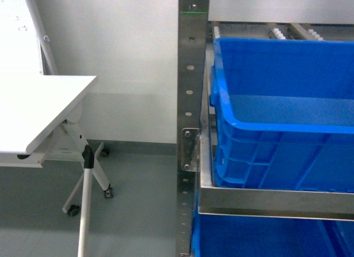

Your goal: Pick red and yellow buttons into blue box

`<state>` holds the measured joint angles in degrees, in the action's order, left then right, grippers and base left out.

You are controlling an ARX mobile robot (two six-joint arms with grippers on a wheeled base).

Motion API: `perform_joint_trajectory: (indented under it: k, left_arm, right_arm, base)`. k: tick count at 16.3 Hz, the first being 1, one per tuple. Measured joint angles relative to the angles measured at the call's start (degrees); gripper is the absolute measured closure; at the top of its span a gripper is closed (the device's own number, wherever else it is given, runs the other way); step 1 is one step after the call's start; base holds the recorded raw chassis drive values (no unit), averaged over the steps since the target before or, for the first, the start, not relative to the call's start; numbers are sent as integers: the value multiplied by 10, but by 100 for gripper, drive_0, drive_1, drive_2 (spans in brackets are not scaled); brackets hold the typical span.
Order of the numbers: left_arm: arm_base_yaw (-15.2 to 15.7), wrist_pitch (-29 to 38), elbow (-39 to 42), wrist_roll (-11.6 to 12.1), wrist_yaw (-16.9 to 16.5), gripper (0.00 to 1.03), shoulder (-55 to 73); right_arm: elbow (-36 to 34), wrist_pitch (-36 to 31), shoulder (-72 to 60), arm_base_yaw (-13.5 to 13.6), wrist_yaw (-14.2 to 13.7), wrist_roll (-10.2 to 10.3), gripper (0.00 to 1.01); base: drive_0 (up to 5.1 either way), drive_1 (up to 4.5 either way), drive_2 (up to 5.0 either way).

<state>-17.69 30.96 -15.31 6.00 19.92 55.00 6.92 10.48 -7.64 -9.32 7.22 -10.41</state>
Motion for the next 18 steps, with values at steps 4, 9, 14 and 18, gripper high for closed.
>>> perform_joint_trajectory:
  k: [4,9,14,18]
  left_arm:
    - [0,1,0,0,0,75,0]
    - [0,-1,0,0,0,75,0]
    - [0,-1,0,0,0,75,-1]
    - [0,-1,0,0,0,75,0]
  right_arm:
    - [0,0,0,0,0,0,75]
    - [0,1,0,0,0,0,75]
    - [0,-1,0,0,0,0,75]
    - [0,1,0,0,0,0,75]
  base:
    - [503,-243,-243]
    - [503,-243,-243]
    - [496,-295,-188]
    - [492,-330,-151]
